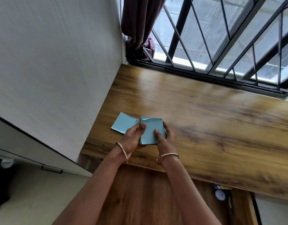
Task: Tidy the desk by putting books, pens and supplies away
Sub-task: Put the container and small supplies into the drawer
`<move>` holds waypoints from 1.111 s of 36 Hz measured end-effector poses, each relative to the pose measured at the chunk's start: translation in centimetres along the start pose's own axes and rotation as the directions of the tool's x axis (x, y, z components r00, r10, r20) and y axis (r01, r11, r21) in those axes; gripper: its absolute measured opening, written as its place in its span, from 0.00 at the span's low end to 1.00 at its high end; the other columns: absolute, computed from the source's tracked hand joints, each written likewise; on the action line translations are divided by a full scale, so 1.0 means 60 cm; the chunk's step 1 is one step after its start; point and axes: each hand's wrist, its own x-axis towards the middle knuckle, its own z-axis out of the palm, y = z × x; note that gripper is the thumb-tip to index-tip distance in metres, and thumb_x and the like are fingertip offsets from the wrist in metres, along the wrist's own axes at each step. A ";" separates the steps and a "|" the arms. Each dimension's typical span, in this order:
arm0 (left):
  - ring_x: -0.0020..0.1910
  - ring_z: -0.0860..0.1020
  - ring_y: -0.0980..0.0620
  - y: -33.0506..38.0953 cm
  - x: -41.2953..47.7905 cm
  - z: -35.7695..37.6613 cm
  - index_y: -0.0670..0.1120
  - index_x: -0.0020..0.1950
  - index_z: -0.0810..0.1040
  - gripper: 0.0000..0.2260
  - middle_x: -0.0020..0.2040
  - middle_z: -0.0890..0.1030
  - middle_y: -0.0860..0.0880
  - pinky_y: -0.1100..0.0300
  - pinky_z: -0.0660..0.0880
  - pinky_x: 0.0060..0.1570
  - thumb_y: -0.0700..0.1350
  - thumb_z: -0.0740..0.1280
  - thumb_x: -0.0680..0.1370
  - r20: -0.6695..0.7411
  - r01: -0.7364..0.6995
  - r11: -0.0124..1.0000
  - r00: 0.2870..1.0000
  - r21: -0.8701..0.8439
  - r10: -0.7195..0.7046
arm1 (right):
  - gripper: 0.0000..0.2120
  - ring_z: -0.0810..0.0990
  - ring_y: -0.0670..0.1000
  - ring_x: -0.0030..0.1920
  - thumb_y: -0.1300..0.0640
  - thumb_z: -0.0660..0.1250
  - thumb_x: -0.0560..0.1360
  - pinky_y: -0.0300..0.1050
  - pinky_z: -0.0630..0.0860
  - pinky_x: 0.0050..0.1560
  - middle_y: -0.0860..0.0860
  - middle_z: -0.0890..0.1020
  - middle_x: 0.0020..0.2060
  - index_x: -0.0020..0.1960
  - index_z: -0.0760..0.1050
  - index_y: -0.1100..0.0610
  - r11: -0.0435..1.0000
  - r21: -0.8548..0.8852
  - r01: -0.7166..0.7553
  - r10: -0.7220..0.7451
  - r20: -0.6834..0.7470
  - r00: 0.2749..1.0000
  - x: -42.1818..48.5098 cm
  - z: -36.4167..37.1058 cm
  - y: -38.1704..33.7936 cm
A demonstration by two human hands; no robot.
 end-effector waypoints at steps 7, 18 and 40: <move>0.51 0.80 0.43 -0.013 -0.004 -0.045 0.48 0.66 0.69 0.14 0.60 0.76 0.41 0.50 0.82 0.38 0.36 0.58 0.81 -0.263 -0.032 0.996 0.963 0.078 0.052 | 0.23 0.81 0.56 0.56 0.62 0.71 0.74 0.55 0.80 0.56 0.55 0.80 0.58 0.66 0.72 0.53 0.996 -0.073 -0.059 0.074 0.239 0.968 -0.025 0.057 0.001; 0.52 0.78 0.42 0.002 -0.046 -0.154 0.43 0.70 0.65 0.17 0.62 0.73 0.44 0.53 0.82 0.33 0.34 0.55 0.82 -0.535 -0.079 0.994 0.845 -0.078 0.025 | 0.17 0.78 0.57 0.57 0.50 0.70 0.73 0.48 0.73 0.59 0.56 0.80 0.55 0.59 0.78 0.56 0.576 -0.790 0.211 -0.086 0.198 0.976 0.072 0.113 -0.011; 0.50 0.79 0.44 -0.035 -0.064 -0.128 0.45 0.66 0.70 0.13 0.57 0.77 0.41 0.46 0.81 0.43 0.37 0.58 0.82 -0.409 -0.015 0.975 0.909 -0.224 -0.080 | 0.07 0.84 0.56 0.42 0.68 0.69 0.74 0.42 0.81 0.32 0.61 0.82 0.46 0.51 0.73 0.65 0.868 0.199 -0.454 0.432 0.144 0.890 -0.011 0.026 -0.059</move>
